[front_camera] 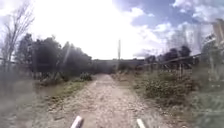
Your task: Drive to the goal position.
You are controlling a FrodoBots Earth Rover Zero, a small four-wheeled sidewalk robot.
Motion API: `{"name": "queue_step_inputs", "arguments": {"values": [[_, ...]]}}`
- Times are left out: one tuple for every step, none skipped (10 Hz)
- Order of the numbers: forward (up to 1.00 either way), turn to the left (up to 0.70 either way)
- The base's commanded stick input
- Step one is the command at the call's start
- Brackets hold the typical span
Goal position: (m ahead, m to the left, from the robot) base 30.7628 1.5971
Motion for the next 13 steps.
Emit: {"name": "queue_step_inputs", "arguments": {"values": [[0.85, 0.11], [0.85, 0.29], [0.85, 0.11], [0.85, 0.04], [0.85, 0.00], [0.85, 0.00], [0.85, 0.00], [0.85, 0.00], [0.85, 0.00], [0.85, 0.00], [0.85, 0.00], [0.85, 0.00], [0.85, 0.00]]}}
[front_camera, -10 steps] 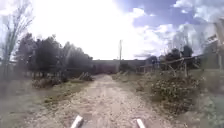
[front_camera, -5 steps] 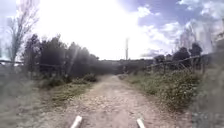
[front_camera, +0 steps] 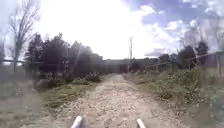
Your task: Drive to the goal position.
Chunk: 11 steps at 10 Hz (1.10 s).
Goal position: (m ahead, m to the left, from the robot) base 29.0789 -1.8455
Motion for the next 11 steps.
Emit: {"name": "queue_step_inputs", "arguments": {"values": [[0.85, 0.00], [0.85, 0.00], [0.85, 0.00], [0.85, 0.00], [0.85, 0.00], [0.85, 0.00], [0.85, 0.00], [0.85, 0.00], [0.85, 0.00], [0.85, 0.00], [0.85, 0.00]]}}
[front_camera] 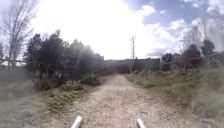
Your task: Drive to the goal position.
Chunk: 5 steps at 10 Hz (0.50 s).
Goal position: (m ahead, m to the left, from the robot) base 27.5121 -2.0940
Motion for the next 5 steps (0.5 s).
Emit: {"name": "queue_step_inputs", "arguments": {"values": [[0.85, 0.00], [0.85, 0.00], [0.85, 0.00], [0.85, 0.00], [0.85, 0.00]]}}
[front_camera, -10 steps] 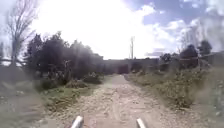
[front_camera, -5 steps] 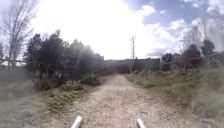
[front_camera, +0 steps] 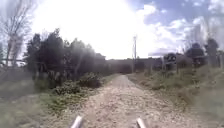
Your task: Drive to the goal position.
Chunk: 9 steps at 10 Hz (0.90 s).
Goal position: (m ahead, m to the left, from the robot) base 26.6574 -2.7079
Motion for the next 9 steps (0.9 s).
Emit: {"name": "queue_step_inputs", "arguments": {"values": [[0.85, 0.00], [0.85, 0.00], [0.85, 0.00], [0.85, 0.00], [0.85, 0.00], [0.85, 0.00], [0.85, -0.04], [0.85, -0.33], [0.85, -0.24]]}}
